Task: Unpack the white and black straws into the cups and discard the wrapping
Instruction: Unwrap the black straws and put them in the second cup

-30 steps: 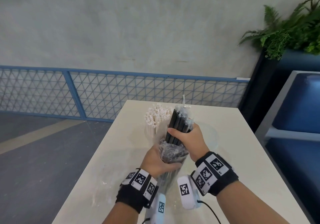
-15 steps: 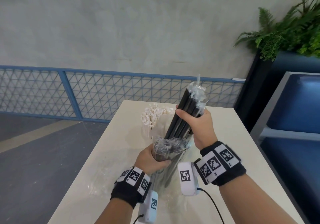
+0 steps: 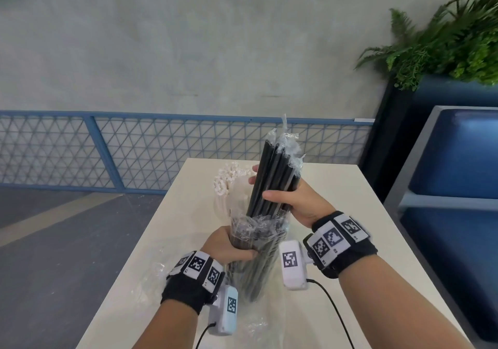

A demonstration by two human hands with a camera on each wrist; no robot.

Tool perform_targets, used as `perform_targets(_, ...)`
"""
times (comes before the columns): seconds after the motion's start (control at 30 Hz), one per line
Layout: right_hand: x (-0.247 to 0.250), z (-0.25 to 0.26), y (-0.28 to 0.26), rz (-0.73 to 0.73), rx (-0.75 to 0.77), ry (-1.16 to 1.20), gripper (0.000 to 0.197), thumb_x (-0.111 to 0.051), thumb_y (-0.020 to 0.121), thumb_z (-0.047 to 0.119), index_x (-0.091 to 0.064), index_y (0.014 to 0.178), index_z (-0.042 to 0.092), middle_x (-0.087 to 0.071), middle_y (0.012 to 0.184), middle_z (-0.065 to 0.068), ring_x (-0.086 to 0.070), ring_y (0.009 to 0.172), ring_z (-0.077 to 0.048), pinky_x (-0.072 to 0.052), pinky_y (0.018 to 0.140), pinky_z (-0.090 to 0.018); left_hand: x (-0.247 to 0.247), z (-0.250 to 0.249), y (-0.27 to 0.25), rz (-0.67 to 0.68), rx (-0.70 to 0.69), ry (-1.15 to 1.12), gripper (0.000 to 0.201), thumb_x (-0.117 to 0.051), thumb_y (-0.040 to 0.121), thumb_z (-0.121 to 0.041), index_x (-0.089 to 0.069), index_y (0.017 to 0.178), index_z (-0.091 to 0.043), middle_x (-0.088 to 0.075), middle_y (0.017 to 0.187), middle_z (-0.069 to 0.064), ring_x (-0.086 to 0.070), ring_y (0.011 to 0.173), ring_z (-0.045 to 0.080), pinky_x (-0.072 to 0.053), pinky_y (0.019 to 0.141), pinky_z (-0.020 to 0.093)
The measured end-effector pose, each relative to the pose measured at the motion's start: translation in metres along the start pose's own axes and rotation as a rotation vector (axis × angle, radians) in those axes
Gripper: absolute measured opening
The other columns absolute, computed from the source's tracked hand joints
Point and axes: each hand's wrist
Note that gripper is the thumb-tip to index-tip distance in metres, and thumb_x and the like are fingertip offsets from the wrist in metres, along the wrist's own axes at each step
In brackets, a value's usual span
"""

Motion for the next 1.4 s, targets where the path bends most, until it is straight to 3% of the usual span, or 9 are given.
perform_targets(0.07,-0.004,-0.003,0.003,-0.157,-0.005,0.04,0.027,-0.067,0.077,-0.005,-0.065,0.093,0.016,-0.074,0.081,0.007,-0.069,0.084,-0.01,-0.055,0.073,-0.023,0.0,-0.001,0.001,0.006,0.008,0.016,0.046,-0.075,0.04,-0.043,-0.071,0.083,-0.027,-0.075,0.089,-0.001,-0.07,0.088,0.013,-0.054,0.089,0.035)
perform_targets(0.13,-0.006,-0.007,0.006,-0.298,0.001,0.068,0.023,-0.065,0.079,-0.006,-0.065,0.086,0.016,-0.072,0.072,0.009,-0.067,0.077,-0.01,-0.056,0.068,-0.021,0.0,0.0,0.003,-0.002,0.015,0.023,0.049,-0.077,0.042,-0.043,-0.071,0.088,-0.026,-0.075,0.09,-0.002,-0.069,0.088,0.011,-0.053,0.089,0.034)
perform_targets(0.3,-0.007,-0.009,0.009,-0.596,0.004,0.143,0.021,-0.07,0.079,0.006,-0.064,0.099,0.005,-0.067,0.082,-0.003,-0.065,0.078,-0.017,-0.054,0.074,-0.029,-0.001,-0.001,0.002,-0.055,0.026,0.078,0.037,-0.081,0.062,-0.028,-0.069,0.096,-0.021,-0.073,0.093,0.0,-0.068,0.089,0.015,-0.052,0.084,0.029)
perform_targets(0.47,0.015,0.002,0.012,-0.777,-0.048,0.24,0.022,-0.069,0.081,0.015,-0.064,0.098,0.004,-0.063,0.076,-0.004,-0.061,0.069,-0.019,-0.051,0.058,-0.023,0.001,-0.003,-0.003,-0.095,0.027,0.174,0.035,-0.08,0.065,-0.025,-0.069,0.096,-0.014,-0.072,0.091,0.0,-0.067,0.086,0.015,-0.047,0.078,0.024)
perform_targets(0.6,0.033,0.008,0.018,-0.833,-0.065,0.207,0.015,-0.068,0.082,0.024,-0.058,0.08,0.012,-0.061,0.074,-0.003,-0.059,0.067,-0.019,-0.05,0.064,-0.027,-0.001,0.0,-0.004,-0.137,0.037,0.179,0.036,-0.081,0.065,-0.025,-0.068,0.097,-0.014,-0.072,0.089,0.001,-0.066,0.084,0.015,-0.047,0.076,0.023)
perform_targets(0.87,0.057,0.016,0.022,-0.909,-0.056,0.24,0.017,-0.065,0.083,0.026,-0.056,0.08,0.012,-0.06,0.077,-0.004,-0.059,0.07,-0.019,-0.051,0.063,-0.028,-0.002,0.0,-0.007,-0.194,0.034,0.167,0.035,-0.08,0.068,-0.022,-0.067,0.1,-0.016,-0.069,0.087,0.001,-0.064,0.079,0.014,-0.042,0.074,0.02)
perform_targets(1.17,0.09,0.06,0.024,-1.004,0.048,0.236,0.018,-0.062,0.084,0.028,-0.051,0.075,0.017,-0.058,0.081,-0.002,-0.057,0.071,-0.015,-0.05,0.065,-0.026,0.002,0.006,-0.013,-0.294,0.046,0.076,0.02,-0.076,0.071,-0.016,-0.061,0.079,-0.025,-0.064,0.073,-0.007,-0.06,0.071,0.011,-0.041,0.059,0.017)
perform_targets(1.33,0.093,0.067,0.02,-1.131,0.162,0.25,0.023,-0.071,0.077,0.02,-0.058,0.093,0.008,-0.057,0.074,0.003,-0.056,0.067,-0.012,-0.051,0.062,-0.028,0.002,0.011,-0.015,-0.341,0.043,0.014,0.021,-0.075,0.072,-0.012,-0.06,0.081,-0.025,-0.062,0.073,-0.009,-0.059,0.071,0.012,-0.04,0.062,0.019)
perform_targets(1.4,0.086,0.062,0.019,-1.147,0.249,0.232,0.023,-0.072,0.075,0.01,-0.06,0.095,0.01,-0.062,0.078,0.004,-0.062,0.073,-0.013,-0.054,0.071,-0.028,0.003,0.013,-0.015,-0.354,0.046,-0.025,0.021,-0.075,0.072,-0.011,-0.061,0.082,-0.024,-0.064,0.074,-0.007,-0.06,0.073,0.014,-0.042,0.068,0.021)
Point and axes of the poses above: each hand's wrist, its own y-axis towards the middle knuckle, its own x-axis out of the back of the hand, z = x × y
